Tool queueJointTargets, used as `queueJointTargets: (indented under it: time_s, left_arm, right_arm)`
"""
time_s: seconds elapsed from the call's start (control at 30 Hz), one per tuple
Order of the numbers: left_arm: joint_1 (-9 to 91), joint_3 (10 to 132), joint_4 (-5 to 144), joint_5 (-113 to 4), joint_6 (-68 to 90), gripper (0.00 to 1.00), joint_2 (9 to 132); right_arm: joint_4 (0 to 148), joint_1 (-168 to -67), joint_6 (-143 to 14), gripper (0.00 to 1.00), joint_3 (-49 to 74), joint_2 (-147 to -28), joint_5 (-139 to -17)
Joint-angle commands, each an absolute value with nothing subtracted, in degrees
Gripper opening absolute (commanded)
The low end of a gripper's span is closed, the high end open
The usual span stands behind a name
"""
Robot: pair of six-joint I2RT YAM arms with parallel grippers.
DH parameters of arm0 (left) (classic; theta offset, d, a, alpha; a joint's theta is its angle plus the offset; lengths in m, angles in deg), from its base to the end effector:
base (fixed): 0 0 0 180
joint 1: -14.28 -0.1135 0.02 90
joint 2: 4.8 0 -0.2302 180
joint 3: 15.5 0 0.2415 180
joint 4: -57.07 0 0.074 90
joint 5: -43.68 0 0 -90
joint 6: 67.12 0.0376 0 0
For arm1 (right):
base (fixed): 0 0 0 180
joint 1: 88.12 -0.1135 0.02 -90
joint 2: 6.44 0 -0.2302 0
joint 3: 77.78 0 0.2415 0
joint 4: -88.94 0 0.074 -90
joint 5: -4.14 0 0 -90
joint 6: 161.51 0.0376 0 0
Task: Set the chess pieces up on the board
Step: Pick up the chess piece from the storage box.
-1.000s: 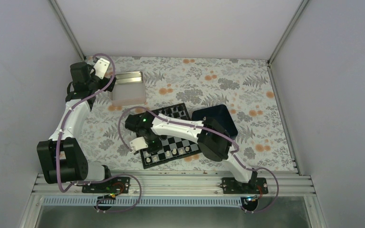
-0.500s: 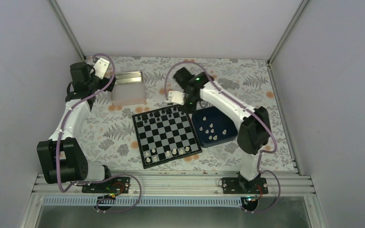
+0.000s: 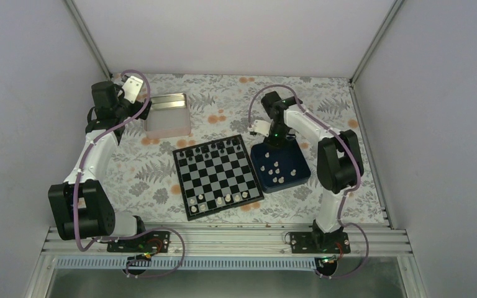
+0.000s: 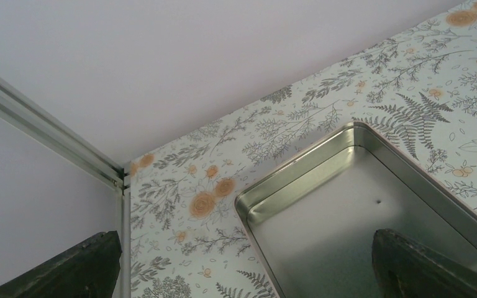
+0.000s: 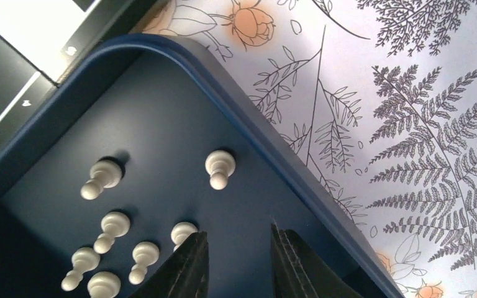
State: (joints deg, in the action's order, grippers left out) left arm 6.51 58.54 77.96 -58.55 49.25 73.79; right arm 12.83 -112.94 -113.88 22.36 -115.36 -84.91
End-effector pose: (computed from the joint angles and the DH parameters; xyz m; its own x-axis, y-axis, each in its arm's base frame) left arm 0.3134 0.0347 0.2724 -0.3558 0.3896 -0.8495 0.2405 0.9165 0.3196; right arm 0.3113 0.1447 0.1832 -0.3841 -0.9201 -0.0769 -0.9203 0.3883 -0.0478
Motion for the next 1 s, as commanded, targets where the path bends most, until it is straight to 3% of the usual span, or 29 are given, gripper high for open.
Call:
queueJointTargets:
  time_s: [0.0,0.63,0.8,0.97]
  left_arm:
    - [6.2,58.7,77.6,-58.4,49.1,1.00,73.7]
    - [6.2,58.5,77.4,-58.1,49.2,1.00,73.9]
    - [6.2,58.4,77.4,-58.0,49.2,1.00,73.9]
    - [6.2,58.4,77.4,-58.0,49.2,1.00,73.7]
  right_arm:
    - [15.7,-112.1,-115.3,0.28,21.7,-117.7,-82.8]
    - [18.8,-111.9,-115.3,0.30,19.9,-122.1,-80.8]
    - [19.3,-111.9,-115.2,0.24,19.2,-122.1,-80.8]
    - [19.7,-111.8,-114.9,0.10,19.2,-121.6,-80.8]
